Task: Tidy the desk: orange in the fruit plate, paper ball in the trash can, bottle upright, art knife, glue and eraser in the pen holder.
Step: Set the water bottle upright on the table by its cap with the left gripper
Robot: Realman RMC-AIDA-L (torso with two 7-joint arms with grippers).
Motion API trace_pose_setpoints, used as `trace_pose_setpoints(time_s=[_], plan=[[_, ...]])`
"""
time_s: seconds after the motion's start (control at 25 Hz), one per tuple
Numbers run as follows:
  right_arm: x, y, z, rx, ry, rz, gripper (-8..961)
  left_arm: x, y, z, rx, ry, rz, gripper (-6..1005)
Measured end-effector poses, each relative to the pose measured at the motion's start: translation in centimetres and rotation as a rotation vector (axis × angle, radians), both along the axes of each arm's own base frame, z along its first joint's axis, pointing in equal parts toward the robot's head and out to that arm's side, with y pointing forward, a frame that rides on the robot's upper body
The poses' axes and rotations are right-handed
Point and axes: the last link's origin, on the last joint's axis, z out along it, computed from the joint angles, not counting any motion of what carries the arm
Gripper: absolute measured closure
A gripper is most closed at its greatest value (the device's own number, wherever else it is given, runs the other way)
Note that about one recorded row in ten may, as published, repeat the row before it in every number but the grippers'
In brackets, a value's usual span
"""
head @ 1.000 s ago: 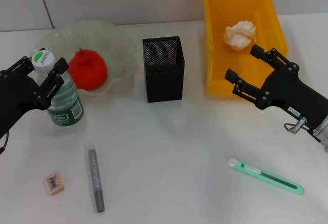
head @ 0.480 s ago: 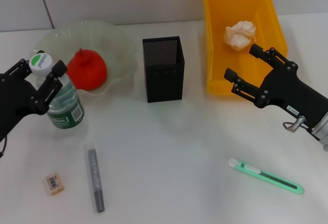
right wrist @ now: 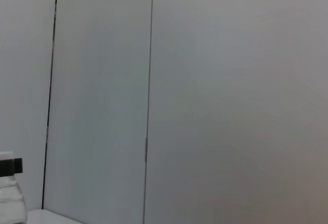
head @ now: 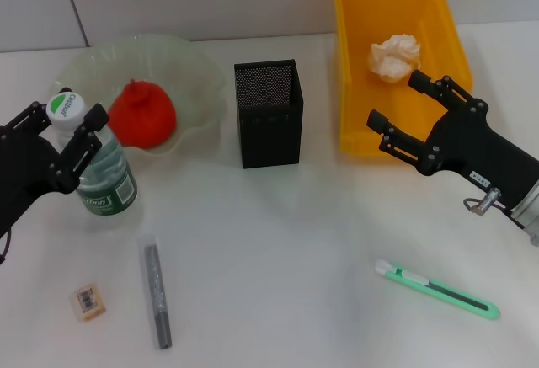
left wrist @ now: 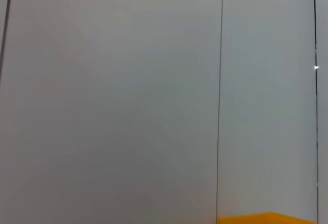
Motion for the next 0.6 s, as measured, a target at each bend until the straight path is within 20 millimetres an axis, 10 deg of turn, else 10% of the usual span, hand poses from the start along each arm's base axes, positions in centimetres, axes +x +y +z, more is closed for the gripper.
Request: trace_pose_setpoints(time_s=[0.6], plan=[[-0.09,0.1,-0.03,0.0,0.0,0.002,123,-0.35,0.13,-0.55,0.003,0.007,0.028,472]])
